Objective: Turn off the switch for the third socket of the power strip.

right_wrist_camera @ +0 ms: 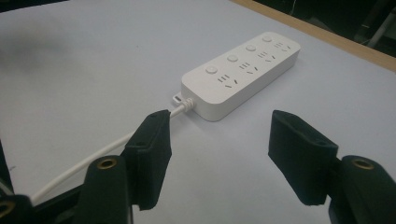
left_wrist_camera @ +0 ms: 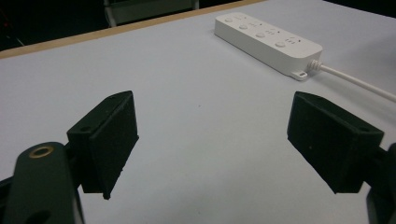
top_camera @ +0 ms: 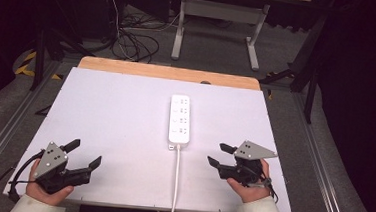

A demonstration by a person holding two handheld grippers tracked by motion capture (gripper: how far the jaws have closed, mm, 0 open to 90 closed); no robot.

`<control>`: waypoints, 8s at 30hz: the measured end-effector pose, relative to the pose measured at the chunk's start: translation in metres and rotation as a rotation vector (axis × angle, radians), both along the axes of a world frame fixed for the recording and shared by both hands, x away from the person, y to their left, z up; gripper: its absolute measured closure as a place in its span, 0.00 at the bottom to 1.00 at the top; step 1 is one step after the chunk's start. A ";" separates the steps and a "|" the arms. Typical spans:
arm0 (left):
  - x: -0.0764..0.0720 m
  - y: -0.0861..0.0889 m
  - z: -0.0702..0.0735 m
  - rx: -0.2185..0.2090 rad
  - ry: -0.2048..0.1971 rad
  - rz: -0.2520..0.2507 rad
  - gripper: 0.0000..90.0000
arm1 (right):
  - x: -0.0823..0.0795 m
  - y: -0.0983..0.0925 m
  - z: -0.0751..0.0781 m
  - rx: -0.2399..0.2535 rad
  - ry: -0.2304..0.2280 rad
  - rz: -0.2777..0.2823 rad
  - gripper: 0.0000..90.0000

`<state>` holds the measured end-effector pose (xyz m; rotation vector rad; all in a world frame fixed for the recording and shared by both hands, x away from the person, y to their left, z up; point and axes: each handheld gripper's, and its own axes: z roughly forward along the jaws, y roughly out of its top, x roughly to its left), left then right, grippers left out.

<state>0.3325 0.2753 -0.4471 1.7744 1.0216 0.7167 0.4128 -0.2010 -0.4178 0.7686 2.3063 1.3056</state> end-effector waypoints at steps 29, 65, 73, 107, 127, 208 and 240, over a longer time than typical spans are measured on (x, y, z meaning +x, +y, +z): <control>0.000 0.000 0.000 0.002 0.003 -0.008 0.18 | 0.051 0.033 0.036 -0.055 0.015 0.026 0.51; -0.007 0.006 -0.001 -0.002 0.006 0.026 0.19 | 0.141 0.096 0.009 -0.064 0.079 0.060 1.00; -0.007 0.007 -0.001 -0.006 0.006 0.024 0.19 | 0.155 0.105 -0.001 -0.031 0.086 0.025 1.00; -0.006 0.008 -0.001 -0.007 0.008 0.025 0.19 | 0.187 0.130 -0.044 -0.016 0.065 -0.026 1.00; -0.006 0.007 -0.001 -0.007 0.008 0.026 0.19 | 0.190 0.132 -0.052 -0.033 0.071 -0.037 1.00; -0.005 0.006 -0.001 -0.009 0.013 0.028 0.19 | 0.178 0.147 -0.038 -0.070 0.094 -0.092 1.00; -0.004 0.006 -0.002 -0.004 0.015 0.027 0.19 | 0.135 0.118 0.021 0.030 0.052 -0.060 0.42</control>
